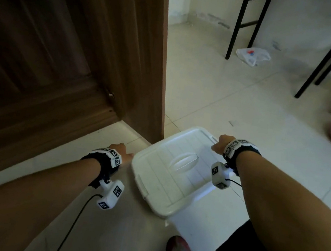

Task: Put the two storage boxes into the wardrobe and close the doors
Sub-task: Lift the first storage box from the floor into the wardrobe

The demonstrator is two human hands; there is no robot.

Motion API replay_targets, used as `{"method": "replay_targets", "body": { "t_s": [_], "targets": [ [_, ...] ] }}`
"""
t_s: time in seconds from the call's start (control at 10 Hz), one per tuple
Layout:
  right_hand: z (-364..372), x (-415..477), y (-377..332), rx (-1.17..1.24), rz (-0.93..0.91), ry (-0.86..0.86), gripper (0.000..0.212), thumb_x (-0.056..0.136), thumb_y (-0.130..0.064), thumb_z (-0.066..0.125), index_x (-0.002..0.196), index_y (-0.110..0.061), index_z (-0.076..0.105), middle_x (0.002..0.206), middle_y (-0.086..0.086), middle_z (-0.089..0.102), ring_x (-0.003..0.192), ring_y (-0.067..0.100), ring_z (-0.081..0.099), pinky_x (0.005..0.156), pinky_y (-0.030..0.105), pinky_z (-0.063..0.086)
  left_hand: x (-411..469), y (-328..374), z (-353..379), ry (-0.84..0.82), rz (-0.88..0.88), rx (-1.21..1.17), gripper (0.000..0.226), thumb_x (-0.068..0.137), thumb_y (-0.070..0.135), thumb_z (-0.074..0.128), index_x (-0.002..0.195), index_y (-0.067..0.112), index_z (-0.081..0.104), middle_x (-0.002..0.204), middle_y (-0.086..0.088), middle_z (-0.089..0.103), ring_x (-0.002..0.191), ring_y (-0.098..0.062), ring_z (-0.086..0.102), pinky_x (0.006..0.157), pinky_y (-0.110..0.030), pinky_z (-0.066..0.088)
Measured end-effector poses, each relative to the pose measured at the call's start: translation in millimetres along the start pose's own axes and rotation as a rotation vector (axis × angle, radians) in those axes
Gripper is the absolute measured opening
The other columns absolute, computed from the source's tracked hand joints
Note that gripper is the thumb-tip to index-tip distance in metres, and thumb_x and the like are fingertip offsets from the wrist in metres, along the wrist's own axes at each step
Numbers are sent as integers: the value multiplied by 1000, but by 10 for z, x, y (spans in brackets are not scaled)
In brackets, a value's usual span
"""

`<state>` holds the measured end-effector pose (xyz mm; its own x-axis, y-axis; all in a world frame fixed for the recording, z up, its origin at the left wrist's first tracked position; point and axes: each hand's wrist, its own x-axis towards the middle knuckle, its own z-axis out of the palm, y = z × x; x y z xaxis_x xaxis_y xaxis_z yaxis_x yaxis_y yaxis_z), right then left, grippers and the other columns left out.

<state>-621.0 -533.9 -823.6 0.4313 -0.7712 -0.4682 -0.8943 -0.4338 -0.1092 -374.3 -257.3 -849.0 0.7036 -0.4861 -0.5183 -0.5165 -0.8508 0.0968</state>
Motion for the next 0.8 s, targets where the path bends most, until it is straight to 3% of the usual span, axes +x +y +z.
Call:
{"method": "replay_targets", "body": {
  "t_s": [0.2,0.4,0.5,0.6,0.7,0.8],
  "targets": [
    [199,374,-122,16,47,-41,58,96,-40,48,146,-11,36,153,19,34,133,42,47,108,52,41,233,215,297,-47,-17,-32,77,98,53,43,154,3,26,156,-20,39,136,-36,48,104,-39,42],
    [297,664,-8,69,122,-101,67,95,-42,52,149,-6,35,150,22,45,134,40,48,108,46,43,347,239,459,-147,-75,-212,69,99,51,40,152,7,33,153,-20,42,130,-38,53,108,-47,45],
    [342,720,-66,108,99,-106,70,96,-44,51,155,-12,30,155,20,41,138,41,45,113,50,40,360,214,539,-144,-85,-298,64,99,47,40,149,7,35,147,-21,47,122,-39,59,103,-49,50],
    [344,779,-102,205,77,-101,67,95,-31,63,151,-7,37,154,18,42,139,36,44,109,41,39,329,186,538,-163,-84,-350,62,96,46,41,144,8,38,139,-21,55,115,-38,63,100,-49,52],
    [280,810,-124,154,30,-123,51,97,-19,61,142,3,49,148,21,49,138,34,46,105,34,40,257,155,525,-196,-119,-450,66,94,46,45,148,8,35,139,-22,55,110,-38,66,95,-49,55],
    [124,627,-62,27,-109,-207,46,102,-15,52,144,3,47,150,22,46,139,34,45,109,35,38,173,164,545,-175,-216,-573,72,98,46,48,152,3,30,138,-25,56,103,-35,68,85,-46,60]
  ]
}}
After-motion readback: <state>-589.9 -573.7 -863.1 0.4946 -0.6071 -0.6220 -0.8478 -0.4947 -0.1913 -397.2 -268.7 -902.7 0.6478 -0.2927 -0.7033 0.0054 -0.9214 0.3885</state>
